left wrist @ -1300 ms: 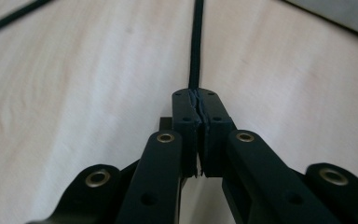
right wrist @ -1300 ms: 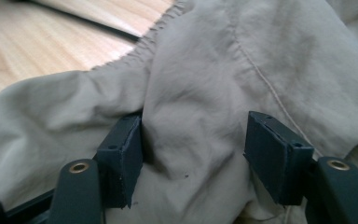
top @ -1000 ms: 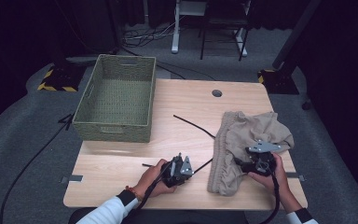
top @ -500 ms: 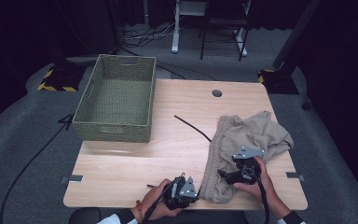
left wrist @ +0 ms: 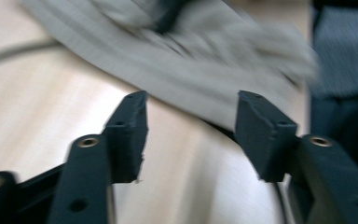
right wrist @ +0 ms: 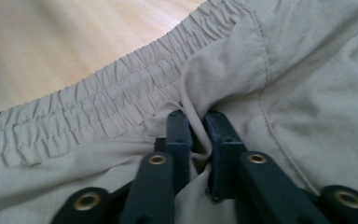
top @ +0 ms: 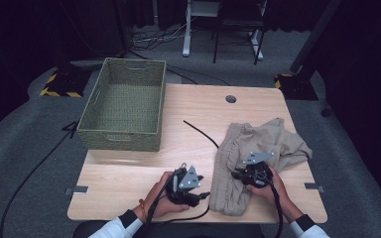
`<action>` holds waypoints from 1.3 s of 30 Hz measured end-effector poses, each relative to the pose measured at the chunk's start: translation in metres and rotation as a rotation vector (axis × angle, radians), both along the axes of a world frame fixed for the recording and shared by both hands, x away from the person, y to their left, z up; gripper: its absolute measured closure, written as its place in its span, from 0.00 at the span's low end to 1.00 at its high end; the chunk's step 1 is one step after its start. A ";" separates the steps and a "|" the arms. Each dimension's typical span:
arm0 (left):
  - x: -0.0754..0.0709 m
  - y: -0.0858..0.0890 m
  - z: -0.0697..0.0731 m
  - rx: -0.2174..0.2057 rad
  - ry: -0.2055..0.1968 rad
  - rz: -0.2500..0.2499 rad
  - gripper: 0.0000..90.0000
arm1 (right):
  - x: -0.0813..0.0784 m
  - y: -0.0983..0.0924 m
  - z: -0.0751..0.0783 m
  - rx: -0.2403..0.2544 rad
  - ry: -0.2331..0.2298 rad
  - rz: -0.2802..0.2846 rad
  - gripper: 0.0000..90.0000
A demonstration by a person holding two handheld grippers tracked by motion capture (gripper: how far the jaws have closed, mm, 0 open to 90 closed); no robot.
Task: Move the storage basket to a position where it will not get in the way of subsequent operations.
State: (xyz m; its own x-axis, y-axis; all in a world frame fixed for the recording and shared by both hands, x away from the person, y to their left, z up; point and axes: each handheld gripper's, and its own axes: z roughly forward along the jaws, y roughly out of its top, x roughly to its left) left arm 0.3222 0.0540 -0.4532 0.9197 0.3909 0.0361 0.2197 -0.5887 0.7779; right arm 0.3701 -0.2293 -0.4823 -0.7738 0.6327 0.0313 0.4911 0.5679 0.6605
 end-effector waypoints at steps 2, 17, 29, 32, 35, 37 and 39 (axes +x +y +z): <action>0.013 -0.004 0.005 -0.001 -0.007 0.029 0.44 | -0.004 0.001 0.001 0.002 0.004 0.051 0.93; 0.103 -0.106 -0.014 0.137 -0.027 0.111 0.41 | -0.041 0.001 0.008 -0.013 -0.002 0.368 0.95; 0.100 -0.092 -0.028 0.315 -0.050 0.110 0.62 | -0.047 -0.011 0.015 -0.036 -0.045 0.335 0.97; 0.093 -0.075 -0.025 0.340 -0.021 0.124 0.63 | -0.043 -0.012 0.015 -0.063 -0.056 0.306 0.98; 0.078 -0.058 -0.022 0.372 -0.008 0.105 0.64 | -0.037 -0.015 0.014 -0.075 -0.062 0.281 0.98; 0.067 -0.049 -0.021 0.385 0.013 0.089 0.64 | -0.033 -0.016 0.013 -0.092 -0.072 0.265 0.98; 0.055 -0.042 -0.019 0.391 0.025 0.068 0.64 | -0.029 -0.018 0.013 -0.099 -0.079 0.252 0.98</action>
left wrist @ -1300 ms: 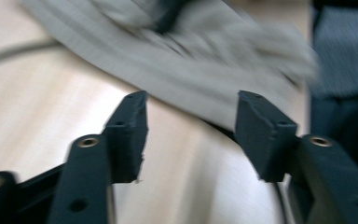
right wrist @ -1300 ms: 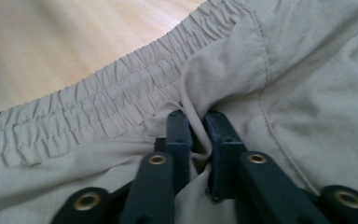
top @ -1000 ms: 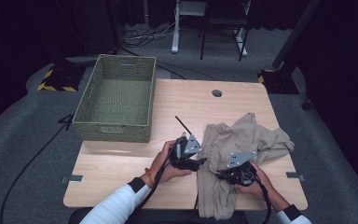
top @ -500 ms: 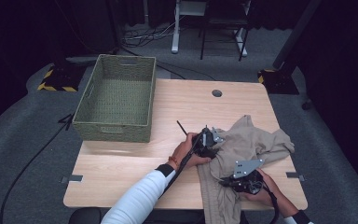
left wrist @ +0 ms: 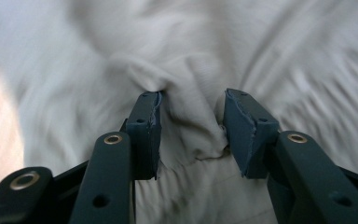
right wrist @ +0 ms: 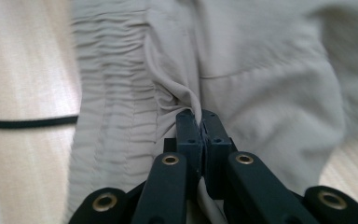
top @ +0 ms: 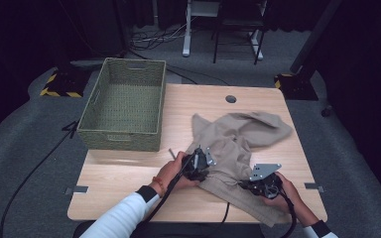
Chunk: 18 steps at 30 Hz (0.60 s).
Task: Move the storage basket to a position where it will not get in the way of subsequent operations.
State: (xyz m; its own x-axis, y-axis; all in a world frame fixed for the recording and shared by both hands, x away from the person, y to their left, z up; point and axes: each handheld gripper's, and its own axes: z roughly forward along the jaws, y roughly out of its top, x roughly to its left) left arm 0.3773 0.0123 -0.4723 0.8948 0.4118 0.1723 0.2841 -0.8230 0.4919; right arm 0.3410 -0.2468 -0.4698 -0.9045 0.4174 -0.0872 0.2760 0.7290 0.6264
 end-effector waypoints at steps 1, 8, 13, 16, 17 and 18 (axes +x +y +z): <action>-0.006 0.003 0.000 -0.006 0.011 -0.006 0.63 | 0.001 -0.001 0.000 -0.001 -0.008 -0.003 0.98; -0.029 0.025 0.013 -0.087 -0.018 -0.055 0.38 | -0.005 -0.009 0.010 0.008 -0.090 -0.047 0.66; -0.037 0.053 0.021 -0.196 0.020 -0.119 0.27 | -0.025 -0.038 0.028 0.102 -0.121 -0.102 0.49; -0.042 0.060 0.014 -0.156 0.025 -0.145 0.24 | -0.044 -0.051 0.026 0.128 -0.105 -0.077 0.43; -0.043 0.060 0.011 -0.134 0.021 -0.152 0.23 | -0.050 -0.054 0.022 0.124 -0.091 -0.068 0.41; -0.044 0.061 0.008 -0.127 0.021 -0.156 0.23 | -0.055 -0.056 0.019 0.117 -0.080 -0.062 0.40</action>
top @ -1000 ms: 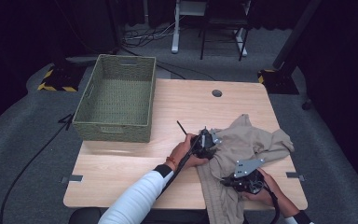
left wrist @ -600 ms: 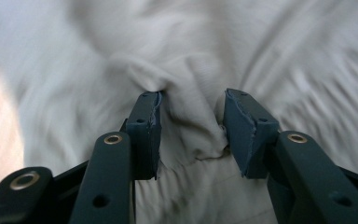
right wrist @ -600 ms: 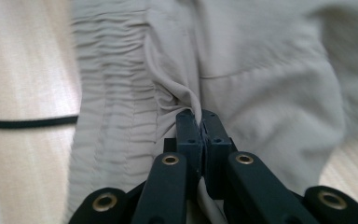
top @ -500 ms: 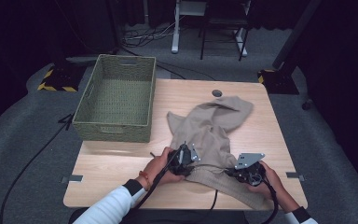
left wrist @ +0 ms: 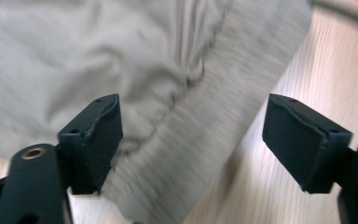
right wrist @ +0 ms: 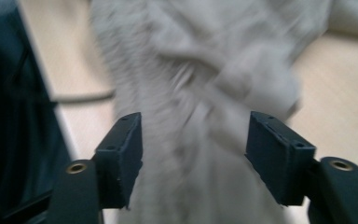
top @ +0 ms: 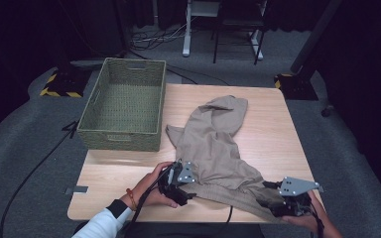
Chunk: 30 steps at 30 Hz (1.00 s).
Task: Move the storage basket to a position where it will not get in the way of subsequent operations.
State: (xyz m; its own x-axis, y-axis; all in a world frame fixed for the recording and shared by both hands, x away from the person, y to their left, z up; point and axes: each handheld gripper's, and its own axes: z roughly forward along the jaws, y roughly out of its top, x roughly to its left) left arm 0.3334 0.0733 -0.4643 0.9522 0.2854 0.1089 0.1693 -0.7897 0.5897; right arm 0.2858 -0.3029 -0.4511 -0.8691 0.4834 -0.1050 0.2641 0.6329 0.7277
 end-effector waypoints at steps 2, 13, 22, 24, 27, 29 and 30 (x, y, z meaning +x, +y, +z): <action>0.000 0.001 -0.004 0.010 0.007 -0.007 0.22 | -0.008 -0.004 -0.008 -0.013 0.023 0.013 0.38; 0.012 -0.004 -0.022 0.016 0.036 0.017 0.22 | -0.009 0.001 -0.033 -0.086 0.045 0.009 0.35; 0.005 -0.003 -0.018 0.031 0.015 -0.021 0.54 | 0.004 -0.003 -0.033 -0.054 0.083 -0.020 0.64; -0.001 -0.003 -0.017 0.043 -0.015 -0.041 0.61 | 0.005 -0.006 -0.032 -0.034 0.084 -0.028 0.73; -0.009 -0.001 -0.014 0.033 -0.018 -0.056 0.72 | 0.005 -0.009 -0.029 -0.021 0.086 -0.024 0.82; -0.014 0.002 -0.012 0.014 -0.010 -0.073 0.77 | 0.003 -0.009 -0.025 -0.032 0.071 -0.016 0.88; -0.018 0.003 -0.010 0.001 -0.018 -0.080 0.78 | 0.002 -0.010 -0.023 -0.033 0.064 -0.011 0.90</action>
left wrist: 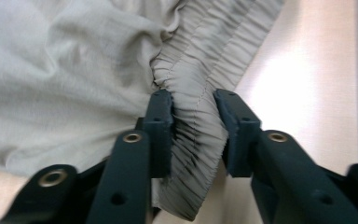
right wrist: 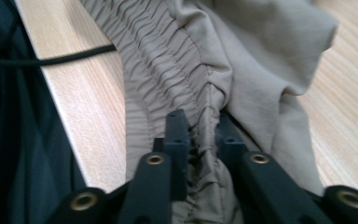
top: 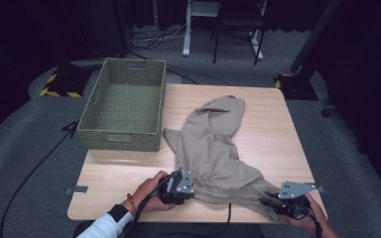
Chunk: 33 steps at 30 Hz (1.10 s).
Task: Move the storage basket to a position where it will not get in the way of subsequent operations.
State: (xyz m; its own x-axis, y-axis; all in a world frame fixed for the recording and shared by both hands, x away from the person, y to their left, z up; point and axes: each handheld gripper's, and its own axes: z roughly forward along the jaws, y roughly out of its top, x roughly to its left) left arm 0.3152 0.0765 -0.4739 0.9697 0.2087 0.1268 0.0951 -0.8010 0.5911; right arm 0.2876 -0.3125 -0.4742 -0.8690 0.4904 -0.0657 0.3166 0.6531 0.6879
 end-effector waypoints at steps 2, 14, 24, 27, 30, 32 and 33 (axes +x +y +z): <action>-0.005 0.002 0.006 -0.020 -0.008 -0.012 0.84 | -0.002 -0.001 0.006 0.010 -0.013 0.013 0.93; -0.002 0.007 0.086 -0.263 -0.219 0.037 0.89 | -0.001 -0.014 0.074 0.195 -0.184 -0.027 0.94; 0.089 -0.042 0.080 -0.228 -0.221 0.276 0.88 | 0.092 -0.029 0.071 0.196 -0.113 -0.332 0.94; 0.112 -0.057 0.063 -0.200 -0.181 0.327 0.81 | 0.122 -0.034 0.050 0.168 -0.037 -0.425 0.94; 0.127 -0.066 0.047 -0.190 -0.116 0.382 0.59 | 0.143 -0.037 0.030 0.115 0.004 -0.505 0.93; 0.131 -0.065 0.040 -0.206 -0.083 0.398 0.47 | 0.153 -0.041 0.019 0.073 0.020 -0.560 0.87; 0.132 -0.064 0.038 -0.211 -0.073 0.406 0.45 | 0.156 -0.044 0.014 0.057 0.020 -0.593 0.81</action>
State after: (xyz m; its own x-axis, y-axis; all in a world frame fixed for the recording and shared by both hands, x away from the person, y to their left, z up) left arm 0.4469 0.0128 -0.4358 0.7944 0.5982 0.1057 0.3280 -0.5688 0.7542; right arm 0.4440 -0.3564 -0.4604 -0.4469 0.8945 -0.0118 0.6291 0.3236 0.7068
